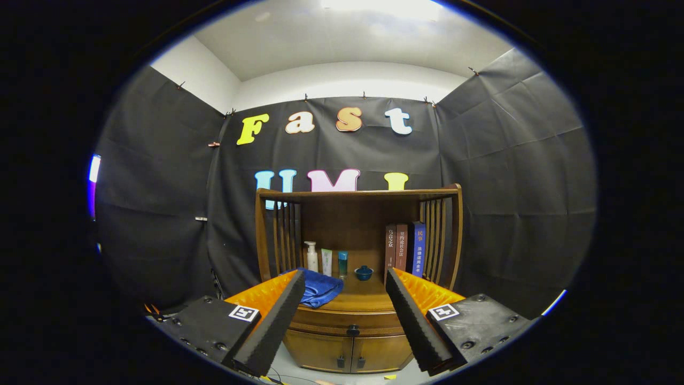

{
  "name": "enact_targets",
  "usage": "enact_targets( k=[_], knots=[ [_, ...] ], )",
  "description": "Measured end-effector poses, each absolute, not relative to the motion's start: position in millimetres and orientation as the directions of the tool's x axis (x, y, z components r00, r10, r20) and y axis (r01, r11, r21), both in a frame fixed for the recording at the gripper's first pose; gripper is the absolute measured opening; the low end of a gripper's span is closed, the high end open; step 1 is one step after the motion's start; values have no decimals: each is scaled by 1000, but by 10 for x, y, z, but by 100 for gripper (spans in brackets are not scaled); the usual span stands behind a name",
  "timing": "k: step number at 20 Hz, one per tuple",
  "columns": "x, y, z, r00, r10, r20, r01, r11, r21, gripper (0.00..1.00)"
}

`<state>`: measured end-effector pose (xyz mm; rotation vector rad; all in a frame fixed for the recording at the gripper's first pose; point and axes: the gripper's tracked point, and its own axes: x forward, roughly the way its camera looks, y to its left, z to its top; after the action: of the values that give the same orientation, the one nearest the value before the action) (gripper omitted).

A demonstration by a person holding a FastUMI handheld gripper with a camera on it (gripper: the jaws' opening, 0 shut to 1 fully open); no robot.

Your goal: Pull open the drawer, take out the items inside it, and place them on the countertop above the cabinet.

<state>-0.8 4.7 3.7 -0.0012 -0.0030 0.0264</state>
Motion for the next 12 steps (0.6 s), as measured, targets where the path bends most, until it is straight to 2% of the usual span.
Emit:
enact_targets(
  k=[8,12],
  knots=[
    [129,38,-188,999,37,-21,-36,999,36,99],
    [343,-3,-627,995,37,-97,-31,997,66,100]
  ],
)
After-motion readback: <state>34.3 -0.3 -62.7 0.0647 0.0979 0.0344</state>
